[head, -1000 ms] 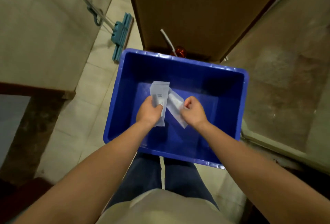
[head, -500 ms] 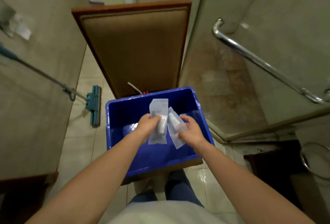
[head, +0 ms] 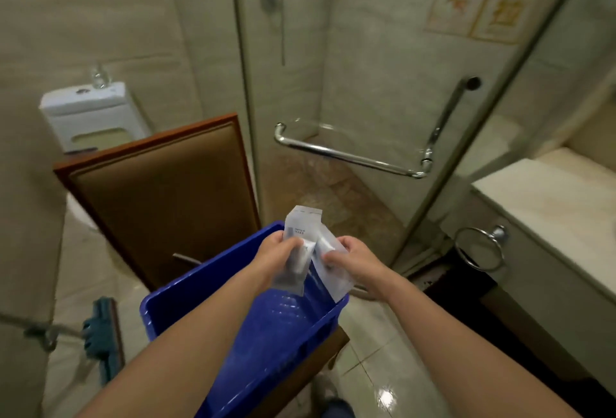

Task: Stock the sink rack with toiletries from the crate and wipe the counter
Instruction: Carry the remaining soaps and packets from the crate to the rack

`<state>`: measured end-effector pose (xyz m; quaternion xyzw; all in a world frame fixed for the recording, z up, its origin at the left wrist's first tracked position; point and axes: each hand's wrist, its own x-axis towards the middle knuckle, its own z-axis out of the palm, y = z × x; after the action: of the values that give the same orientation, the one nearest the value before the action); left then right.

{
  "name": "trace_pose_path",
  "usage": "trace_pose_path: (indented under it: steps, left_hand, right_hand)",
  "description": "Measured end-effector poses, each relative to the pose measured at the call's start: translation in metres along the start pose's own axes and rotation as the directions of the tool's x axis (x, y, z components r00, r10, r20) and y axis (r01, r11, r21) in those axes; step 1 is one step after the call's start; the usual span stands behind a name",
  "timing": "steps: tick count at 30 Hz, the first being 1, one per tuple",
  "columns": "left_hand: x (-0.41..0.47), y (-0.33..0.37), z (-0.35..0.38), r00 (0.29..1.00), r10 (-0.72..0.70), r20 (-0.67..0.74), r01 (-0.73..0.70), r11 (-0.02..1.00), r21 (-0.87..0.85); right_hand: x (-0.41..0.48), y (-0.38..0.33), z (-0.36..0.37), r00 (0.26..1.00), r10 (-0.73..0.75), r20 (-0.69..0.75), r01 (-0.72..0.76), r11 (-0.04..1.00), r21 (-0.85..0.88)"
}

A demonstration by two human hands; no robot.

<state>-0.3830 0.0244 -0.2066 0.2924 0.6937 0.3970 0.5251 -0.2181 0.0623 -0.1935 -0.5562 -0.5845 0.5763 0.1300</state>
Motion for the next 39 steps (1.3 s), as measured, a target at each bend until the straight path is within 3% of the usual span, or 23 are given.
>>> trace_pose_path:
  steps: [5, 12, 19, 26, 30, 33, 36, 39]
  left_hand:
    - [-0.008, 0.028, 0.046, 0.978, 0.066, 0.198, -0.088, 0.991, 0.104]
    - [-0.02, 0.062, 0.131, 0.885, 0.142, 0.444, -0.25, 0.948, 0.195]
    - [-0.042, 0.09, 0.247, 0.82, 0.276, 0.501, -0.432, 0.873, 0.227]
    - [-0.075, 0.092, 0.351, 0.781, 0.31, 0.542, -0.521, 0.802, 0.292]
    - [-0.095, 0.099, 0.403, 0.72, 0.295, 0.629, -0.61, 0.702, 0.368]
    - [-0.11, 0.107, 0.441, 0.66, 0.289, 0.693, -0.693, 0.59, 0.415]
    - [-0.128, 0.113, 0.477, 0.591, 0.271, 0.76, -0.743, 0.549, 0.382]
    - [-0.142, 0.114, 0.508, 0.538, 0.246, 0.806, -0.768, 0.537, 0.349]
  right_hand:
    - [-0.025, 0.007, -0.054, 0.992, 0.034, -0.121, -0.039, 0.999, -0.037]
    - [-0.066, 0.034, -0.135, 0.952, 0.083, -0.295, -0.073, 0.996, 0.046]
    - [-0.121, 0.069, -0.227, 0.836, 0.098, -0.54, -0.05, 0.993, 0.103]
    - [-0.182, 0.103, -0.326, 0.678, 0.078, -0.731, 0.032, 0.99, 0.134]
    - [-0.215, 0.112, -0.372, 0.678, 0.021, -0.735, 0.095, 0.989, 0.116]
    - [-0.239, 0.121, -0.4, 0.726, 0.013, -0.687, 0.072, 0.993, 0.096]
    - [-0.258, 0.141, -0.423, 0.773, 0.081, -0.629, 0.009, 0.99, 0.138]
    - [-0.277, 0.165, -0.44, 0.775, 0.13, -0.618, -0.008, 0.981, 0.196]
